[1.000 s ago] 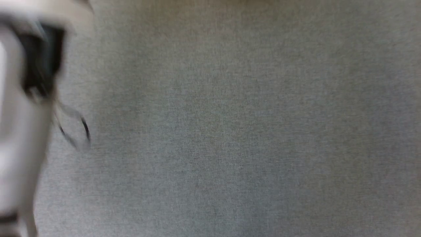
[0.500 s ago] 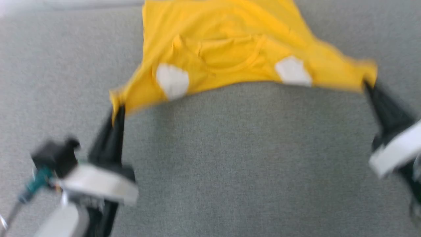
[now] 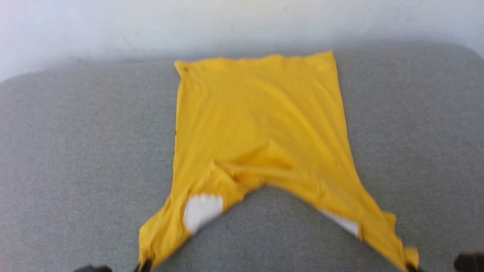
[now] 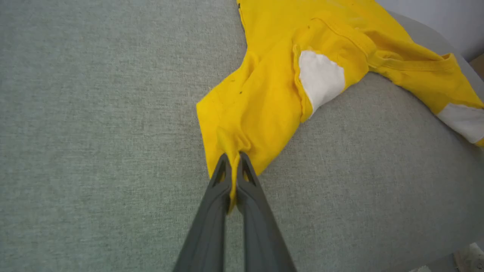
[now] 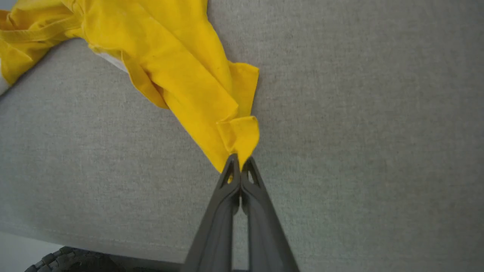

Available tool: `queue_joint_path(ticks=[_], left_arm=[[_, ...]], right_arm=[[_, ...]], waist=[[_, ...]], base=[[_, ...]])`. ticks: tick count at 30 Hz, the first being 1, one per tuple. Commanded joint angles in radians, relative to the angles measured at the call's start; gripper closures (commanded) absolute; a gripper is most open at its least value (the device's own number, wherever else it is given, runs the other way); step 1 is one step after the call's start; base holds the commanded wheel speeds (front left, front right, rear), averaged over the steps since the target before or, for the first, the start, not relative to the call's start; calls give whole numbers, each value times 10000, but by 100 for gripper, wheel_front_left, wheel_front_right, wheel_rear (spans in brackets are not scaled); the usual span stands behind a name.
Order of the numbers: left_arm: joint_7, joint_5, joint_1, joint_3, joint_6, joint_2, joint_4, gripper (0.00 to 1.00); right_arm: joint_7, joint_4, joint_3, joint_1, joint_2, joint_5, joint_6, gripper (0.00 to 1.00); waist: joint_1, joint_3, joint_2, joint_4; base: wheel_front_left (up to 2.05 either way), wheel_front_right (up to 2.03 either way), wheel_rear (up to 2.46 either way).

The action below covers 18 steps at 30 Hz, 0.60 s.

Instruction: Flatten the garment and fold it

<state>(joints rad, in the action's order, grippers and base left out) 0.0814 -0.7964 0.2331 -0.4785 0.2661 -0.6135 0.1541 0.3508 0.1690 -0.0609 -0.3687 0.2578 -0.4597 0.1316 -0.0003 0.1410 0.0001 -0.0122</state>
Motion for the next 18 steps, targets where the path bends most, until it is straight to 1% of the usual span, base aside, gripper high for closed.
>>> queue_joint_path(ticks=[1,3,7,11,13,14,16,18], left_arm=[[-180,-37,300,-128,19,-183,-133,100],[-403,-134,544,-264,13,-255,-238,100],[-588,-271,751,-340,57,-270,-272,100],[-337,-323,807,-155,147,-225,-110,100],[-228,-298,767,-79,163,-237,14,100],[-184,-273,727,-38,184,-249,92,100],[-114,-220,631,50,240,-276,304,100],[-64,-166,533,145,311,-315,584,100]], right_arm=[[39,-219,15,-401,85,158,-9,100],[70,-464,127,-820,250,367,-9,100],[57,-735,1,-1183,212,473,-9,100],[-61,-834,-165,-1205,100,477,-9,100],[-130,-795,-284,-1032,-24,395,-9,56],[-134,-756,-314,-917,-61,343,-9,0],[-132,-570,-374,-602,-82,152,-9,0],[-97,-168,-411,-130,105,17,-9,0]], waist=[[3,-372,-1,-114],[3,-473,-1,-151],[3,-571,-1,-178],[3,-636,-1,-197],[3,-656,-1,-193],[3,-661,-1,-187],[3,-636,-1,-157],[3,-557,-1,-118]], base=[[0,0,0],[0,0,0],[0,0,0],[0,0,0],[0,0,0],[0,0,0],[0,0,0],[0,0,0]])
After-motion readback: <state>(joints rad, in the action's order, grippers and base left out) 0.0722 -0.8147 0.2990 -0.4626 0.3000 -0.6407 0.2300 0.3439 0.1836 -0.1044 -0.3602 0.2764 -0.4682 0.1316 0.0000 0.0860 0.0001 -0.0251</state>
